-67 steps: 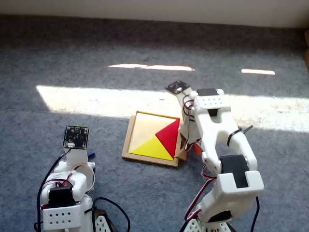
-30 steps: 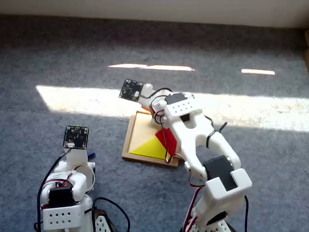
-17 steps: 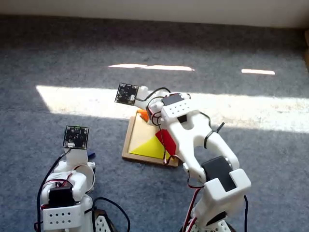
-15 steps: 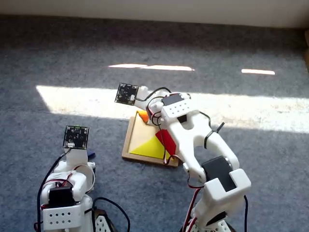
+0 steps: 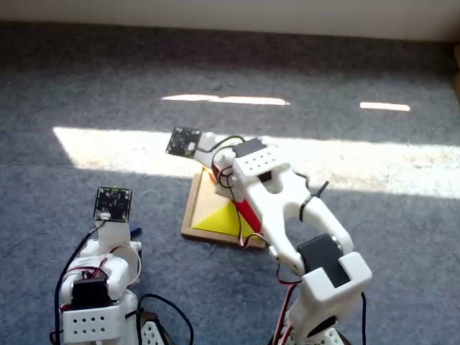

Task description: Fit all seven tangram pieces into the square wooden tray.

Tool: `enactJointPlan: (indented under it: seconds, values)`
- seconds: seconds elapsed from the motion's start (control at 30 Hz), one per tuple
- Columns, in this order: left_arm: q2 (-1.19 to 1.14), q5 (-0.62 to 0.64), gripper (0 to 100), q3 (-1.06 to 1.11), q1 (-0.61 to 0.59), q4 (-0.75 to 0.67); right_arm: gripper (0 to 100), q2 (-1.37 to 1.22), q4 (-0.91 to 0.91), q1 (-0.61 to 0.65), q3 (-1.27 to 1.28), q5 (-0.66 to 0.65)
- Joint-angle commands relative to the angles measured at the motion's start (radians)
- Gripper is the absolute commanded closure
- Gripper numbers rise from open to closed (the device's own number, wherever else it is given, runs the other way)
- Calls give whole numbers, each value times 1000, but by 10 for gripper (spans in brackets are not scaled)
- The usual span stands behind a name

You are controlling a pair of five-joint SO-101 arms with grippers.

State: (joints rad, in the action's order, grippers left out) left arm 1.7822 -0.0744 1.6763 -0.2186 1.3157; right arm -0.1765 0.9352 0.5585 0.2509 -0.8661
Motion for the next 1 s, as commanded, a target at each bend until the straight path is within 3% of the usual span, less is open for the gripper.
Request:
enactJointPlan:
  seconds: [0.0,0.97]
  values:
    - [41,-6,957,19,-13,8,828,13,8,25,-73,60]
    - [41,-6,957,19,-13,8,830,-108,-38,42,-130,58]
